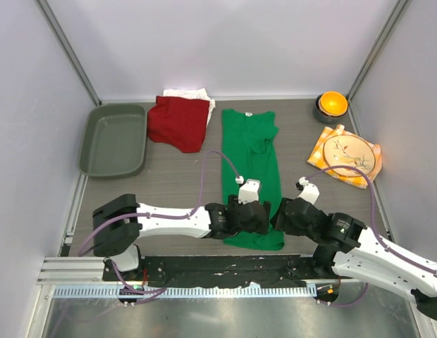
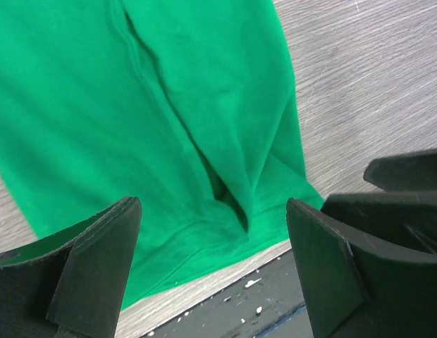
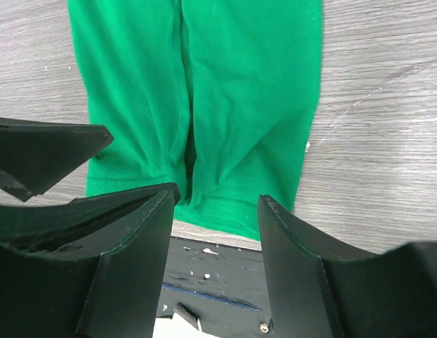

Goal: Fold and stack the t-shirts

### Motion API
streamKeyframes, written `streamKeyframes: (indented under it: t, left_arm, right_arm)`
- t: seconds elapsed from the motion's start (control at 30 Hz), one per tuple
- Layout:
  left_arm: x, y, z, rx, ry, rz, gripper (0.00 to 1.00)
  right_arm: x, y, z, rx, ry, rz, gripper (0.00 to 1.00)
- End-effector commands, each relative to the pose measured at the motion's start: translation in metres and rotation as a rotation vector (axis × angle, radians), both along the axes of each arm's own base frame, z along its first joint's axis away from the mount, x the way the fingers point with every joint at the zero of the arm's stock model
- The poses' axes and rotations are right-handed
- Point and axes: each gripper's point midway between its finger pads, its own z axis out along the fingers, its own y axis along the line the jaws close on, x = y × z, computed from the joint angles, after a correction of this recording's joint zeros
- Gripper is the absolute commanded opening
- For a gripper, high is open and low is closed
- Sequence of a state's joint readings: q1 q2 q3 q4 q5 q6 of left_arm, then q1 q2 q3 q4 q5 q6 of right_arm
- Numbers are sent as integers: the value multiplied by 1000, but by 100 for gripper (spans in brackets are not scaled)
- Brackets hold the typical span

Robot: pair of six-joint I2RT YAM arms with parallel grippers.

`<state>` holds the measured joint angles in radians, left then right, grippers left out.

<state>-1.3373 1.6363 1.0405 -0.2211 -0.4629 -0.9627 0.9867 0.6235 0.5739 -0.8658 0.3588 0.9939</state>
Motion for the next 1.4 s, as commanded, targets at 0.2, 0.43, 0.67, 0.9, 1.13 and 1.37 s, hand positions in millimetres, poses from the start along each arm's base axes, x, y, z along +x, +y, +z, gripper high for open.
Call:
streamKeyframes:
  t: [0.2,0.43,0.67,0.9,1.13,1.37]
  left_arm:
    - [0,-17,-12,75,100,-70,80]
    - [-3,-9,-20,89,126,-53,69]
    - [-7,-11,-30,95,153,-62,63]
    - [-7,-17,-36,98,167,-73,54]
    - [-7,-17,-39,98,174,-70,36]
    - [-3,-7,-31,90,155,-42,0]
  right_arm:
    - [6,-9,11,11,-36,-76,56]
    - [7,-9,11,15,-41,-76,55]
    - [6,-8,10,16,-39,-74,54]
    - [5,-9,10,21,-37,-74,54]
    - [6,-8,9,18,-37,-72,53]
    - [3,-1,-6,-5,5,-37,51]
